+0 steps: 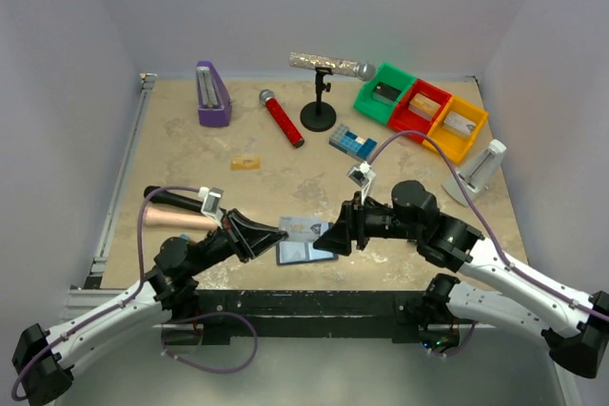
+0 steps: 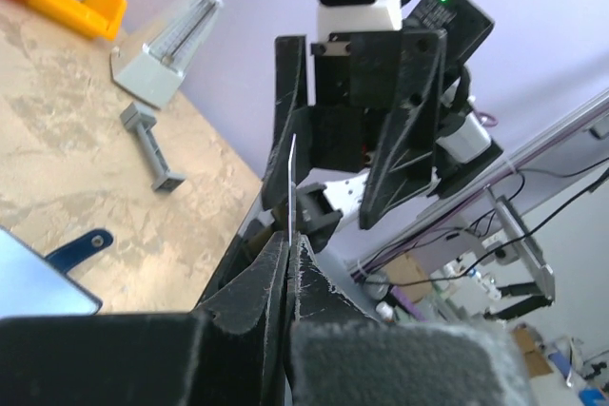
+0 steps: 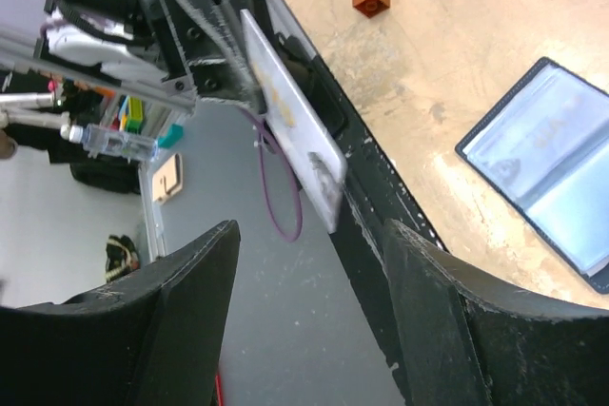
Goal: Take the credit cards out of the card holder
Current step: Remove the credit card from the card holder.
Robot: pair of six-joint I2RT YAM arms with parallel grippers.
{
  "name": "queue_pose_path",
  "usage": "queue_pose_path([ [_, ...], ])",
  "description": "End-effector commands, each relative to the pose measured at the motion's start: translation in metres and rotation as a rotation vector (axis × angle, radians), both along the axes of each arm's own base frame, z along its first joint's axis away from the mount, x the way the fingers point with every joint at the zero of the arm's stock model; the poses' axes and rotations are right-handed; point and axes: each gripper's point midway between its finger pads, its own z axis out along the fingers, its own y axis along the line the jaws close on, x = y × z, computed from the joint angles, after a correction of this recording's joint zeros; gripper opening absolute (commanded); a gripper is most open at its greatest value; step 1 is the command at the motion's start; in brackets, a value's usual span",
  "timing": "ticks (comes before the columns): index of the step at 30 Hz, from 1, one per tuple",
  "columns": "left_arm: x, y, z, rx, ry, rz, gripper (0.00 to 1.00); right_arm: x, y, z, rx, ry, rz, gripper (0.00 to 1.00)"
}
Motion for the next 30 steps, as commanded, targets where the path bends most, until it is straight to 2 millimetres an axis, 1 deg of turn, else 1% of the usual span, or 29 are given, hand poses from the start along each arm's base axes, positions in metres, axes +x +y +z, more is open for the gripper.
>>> queue_pose_path([
  [1, 0.002, 0.01, 0.033, -0.135, -0.04, 0.039, 0.0, 0.016, 0.007, 0.024, 0.094, -0.03, -0.077, 0.66],
  [4, 0.001, 0.008, 0.032, -0.131, -0.041, 0.03, 0.0, 0.017, 0.01, 0.026, 0.109, -0.034, -0.074, 0.64],
  [9, 0.001, 0.008, 0.027, -0.134, -0.025, 0.024, 0.0, 0.016, 0.018, 0.036, 0.173, -0.046, -0.036, 0.52],
  [13, 0.0, 0.007, 0.027, -0.14, -0.024, 0.016, 0.0, 0.015, 0.022, 0.04, 0.207, -0.039, -0.004, 0.37],
  [21, -0.003, 0.004, 0.03, -0.13, -0.034, -0.012, 0.0, 0.011, 0.024, 0.045, 0.229, -0.048, 0.029, 0.0],
  [23, -0.007, 0.001, 0.032, -0.116, -0.049, -0.037, 0.0, 0.01, 0.023, 0.046, 0.24, -0.056, 0.034, 0.0],
  [24, -0.01, -0.001, 0.032, -0.101, -0.058, -0.055, 0.06, 0.009, 0.022, 0.047, 0.244, -0.06, 0.036, 0.0],
  [25, -0.011, -0.002, 0.033, -0.087, -0.067, -0.063, 0.17, 0.009, 0.021, 0.047, 0.245, -0.059, 0.036, 0.0],
  [26, -0.012, -0.002, 0.036, -0.083, -0.075, -0.065, 0.26, 0.008, 0.02, 0.046, 0.243, -0.059, 0.041, 0.0],
  [28, -0.011, -0.002, 0.037, -0.068, -0.079, -0.057, 0.42, 0.008, 0.019, 0.046, 0.239, -0.057, 0.048, 0.0],
  [30, -0.009, -0.001, 0.036, -0.043, -0.077, -0.04, 0.45, 0.006, 0.018, 0.045, 0.236, -0.059, 0.06, 0.0],
])
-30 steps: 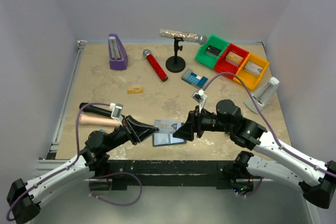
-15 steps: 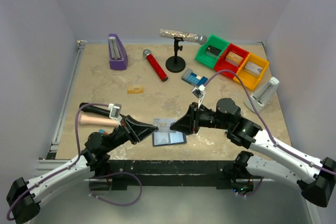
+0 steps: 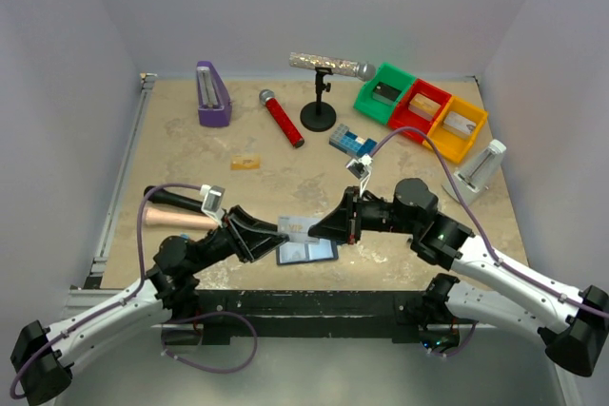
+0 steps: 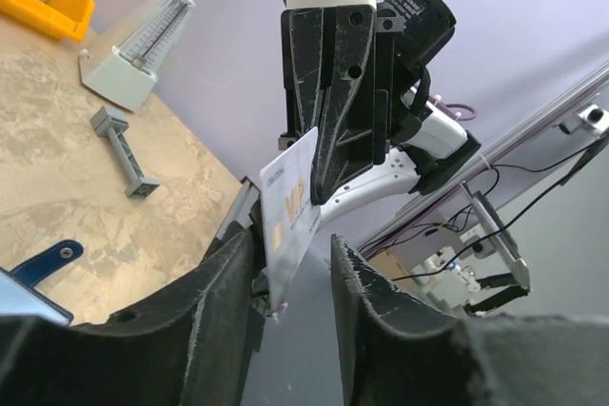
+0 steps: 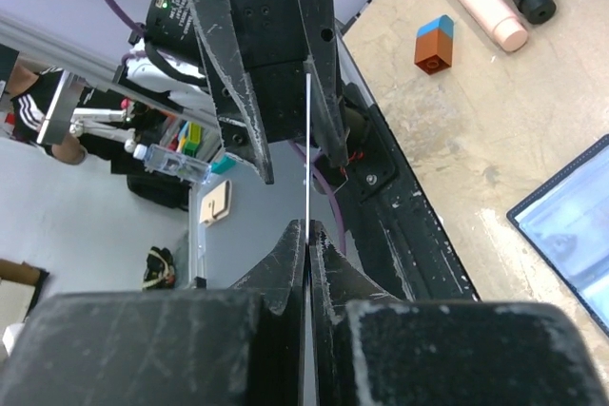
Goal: Take the credit cards out of the card holder
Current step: Remove the credit card from the card holder.
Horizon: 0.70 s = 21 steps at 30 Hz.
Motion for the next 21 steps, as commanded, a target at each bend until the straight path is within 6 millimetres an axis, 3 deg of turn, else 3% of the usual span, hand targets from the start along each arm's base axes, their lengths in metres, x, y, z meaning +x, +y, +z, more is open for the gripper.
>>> queue_pose_path([
  [1, -0.004, 0.002, 0.021, 0.015, -0.07, 0.0, 0.45, -0.005, -0.002, 0.019, 0.059, -0.054, 0.038, 0.0],
  [4, -0.003, 0.003, 0.023, 0.015, -0.079, 0.005, 0.42, -0.007, -0.002, 0.018, 0.058, -0.055, 0.052, 0.0],
  [11, -0.002, 0.002, 0.023, 0.022, -0.083, 0.005, 0.23, -0.009, 0.0, 0.01, 0.048, -0.049, 0.077, 0.0],
  [21, 0.005, 0.004, 0.022, 0.025, -0.077, 0.029, 0.26, -0.009, -0.002, 0.005, 0.041, -0.048, 0.079, 0.0],
])
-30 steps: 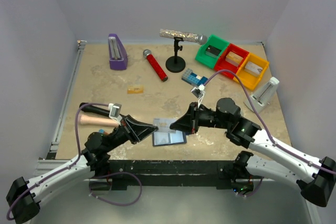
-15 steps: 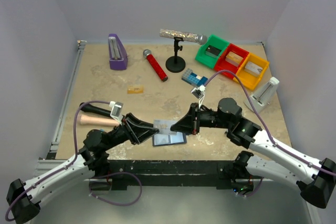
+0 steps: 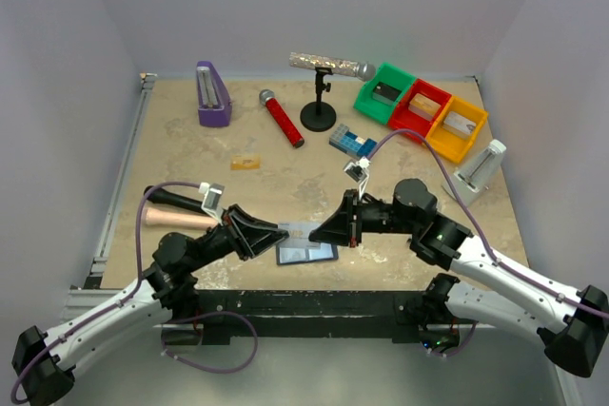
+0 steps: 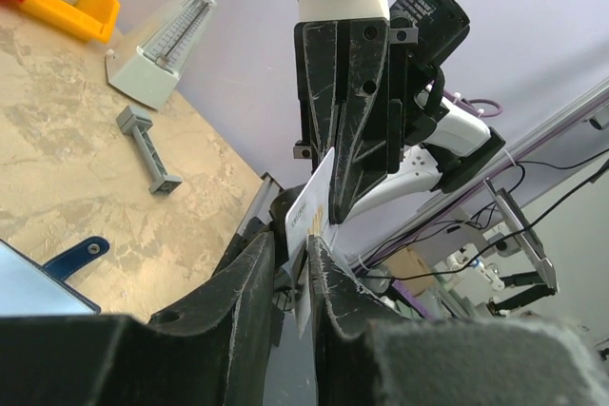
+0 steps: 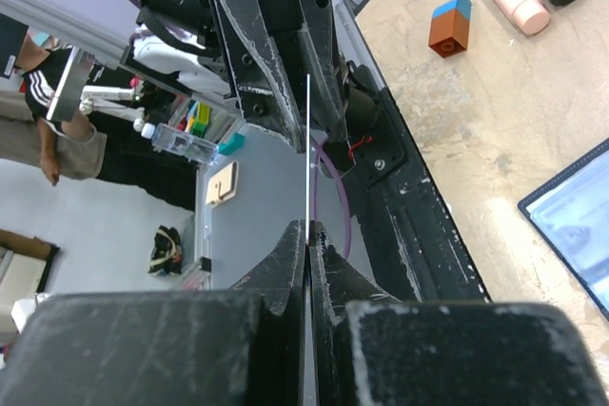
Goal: Take the credit cards out of the card holder
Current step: Remove the credit card from the card holder, then place the credit card at the center of the board.
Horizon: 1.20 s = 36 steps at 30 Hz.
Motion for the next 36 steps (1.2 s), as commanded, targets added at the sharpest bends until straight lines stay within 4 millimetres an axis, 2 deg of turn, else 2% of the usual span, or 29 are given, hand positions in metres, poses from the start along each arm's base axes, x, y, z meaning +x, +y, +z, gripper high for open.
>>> queue_pose_path([
  [1, 0.0, 0.003, 0.023, -0.031, -0.06, 0.006, 0.26, 0.0, -0.001, 0.008, 0.039, -0.049, 0.018, 0.0],
  [4, 0.0, 0.003, 0.023, -0.032, -0.063, 0.004, 0.19, 0.0, -0.001, 0.008, 0.041, -0.048, 0.018, 0.0],
  [7, -0.001, 0.002, 0.023, -0.025, -0.069, -0.004, 0.01, 0.001, 0.0, 0.008, 0.041, -0.048, 0.021, 0.0],
  [10, -0.001, 0.0, 0.023, -0.018, -0.072, -0.015, 0.0, 0.003, -0.001, 0.005, 0.026, -0.042, 0.013, 0.0],
  [11, 0.0, 0.0, 0.022, -0.015, -0.071, -0.01, 0.0, 0.004, -0.002, 0.004, 0.014, -0.035, 0.008, 0.14],
  [12, 0.002, 0.0, 0.023, -0.01, -0.072, -0.004, 0.0, 0.003, -0.003, 0.002, -0.001, -0.023, 0.007, 0.35],
  [13, 0.004, 0.001, 0.027, -0.001, -0.076, 0.009, 0.0, 0.003, -0.006, 0.002, -0.019, -0.023, -0.003, 0.51],
  [14, 0.01, 0.003, 0.026, 0.037, -0.066, 0.04, 0.0, 0.004, -0.014, -0.002, -0.069, -0.023, -0.034, 0.59],
  [15, 0.019, 0.006, 0.021, 0.096, -0.04, 0.093, 0.0, 0.006, -0.022, -0.005, -0.118, -0.037, -0.066, 0.73],
  [17, 0.043, 0.017, 0.011, 0.216, 0.01, 0.218, 0.0, 0.008, -0.042, -0.01, -0.219, -0.059, -0.135, 0.85],
  [19, 0.065, 0.025, -0.001, 0.314, 0.085, 0.303, 0.0, 0.012, -0.06, -0.015, -0.289, -0.072, -0.212, 0.86],
  [22, 0.101, 0.033, -0.028, 0.419, 0.228, 0.377, 0.0, 0.014, -0.076, -0.025, -0.328, -0.076, -0.282, 0.86],
  [25, 0.14, 0.042, -0.057, 0.522, 0.315, 0.452, 0.0, 0.013, -0.078, -0.034, -0.318, -0.075, -0.293, 0.85],
  [28, 0.17, 0.046, -0.076, 0.561, 0.382, 0.471, 0.0, 0.009, -0.077, -0.045, -0.333, -0.058, -0.273, 0.83],
  [31, 0.206, 0.046, -0.075, 0.538, 0.387, 0.489, 0.0, 0.01, -0.077, -0.055, -0.34, -0.062, -0.27, 0.82],
  [32, 0.218, 0.047, -0.085, 0.56, 0.413, 0.488, 0.0, 0.01, -0.077, -0.057, -0.344, -0.064, -0.27, 0.82],
  [36, 0.258, 0.049, -0.088, 0.566, 0.427, 0.49, 0.0, 0.01, -0.071, -0.062, -0.35, -0.061, -0.239, 0.82],
])
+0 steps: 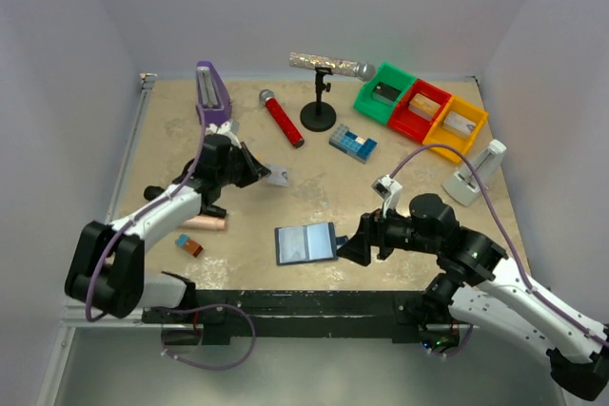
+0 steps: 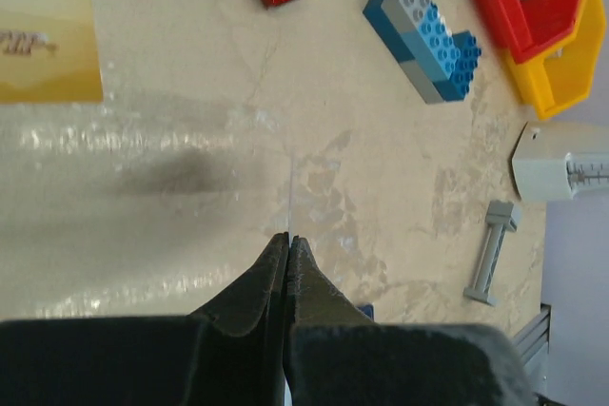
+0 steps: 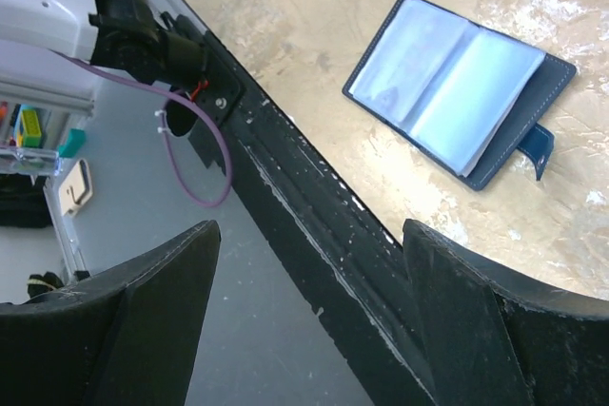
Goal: Take the credit cards out of the card holder
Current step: Place the credit card at the center of the board.
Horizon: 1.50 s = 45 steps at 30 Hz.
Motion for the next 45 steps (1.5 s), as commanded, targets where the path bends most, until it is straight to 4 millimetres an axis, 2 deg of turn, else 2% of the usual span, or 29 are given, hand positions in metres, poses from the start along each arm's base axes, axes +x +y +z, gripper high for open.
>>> queue_pose_path([
  [1, 0.053, -0.01, 0.04, -0.061, -0.124, -0.048, 0.0, 0.007, 0.006, 0.002, -0.001, -0.039, 0.014, 0.82],
  [3, 0.066, -0.012, 0.036, -0.059, -0.113, -0.054, 0.0, 0.008, 0.008, 0.001, -0.007, -0.034, 0.023, 0.82],
  [6, 0.08, -0.011, 0.018, -0.04, -0.075, -0.037, 0.0, 0.008, 0.009, 0.0, -0.015, -0.037, 0.036, 0.82],
  [13, 0.095, -0.015, -0.021, -0.063, -0.01, -0.009, 0.0, 0.006, 0.01, -0.001, -0.022, -0.033, 0.056, 0.82],
  [21, 0.105, -0.017, -0.03, -0.059, -0.009, -0.014, 0.0, 0.009, 0.015, -0.009, -0.03, -0.014, 0.059, 0.82],
  [27, 0.106, -0.006, -0.043, -0.033, 0.025, -0.001, 0.01, 0.01, 0.018, -0.015, -0.037, 0.001, 0.065, 0.82],
  [33, 0.105, 0.0, -0.051, -0.033, 0.041, -0.002, 0.11, 0.012, 0.019, -0.016, -0.045, 0.003, 0.066, 0.82],
  [39, 0.105, -0.003, -0.05, -0.04, 0.04, -0.02, 0.16, 0.013, 0.02, -0.016, -0.051, 0.003, 0.062, 0.82],
  [45, 0.106, -0.003, -0.048, -0.032, 0.04, -0.029, 0.29, 0.013, 0.019, -0.019, -0.055, 0.009, 0.058, 0.82],
])
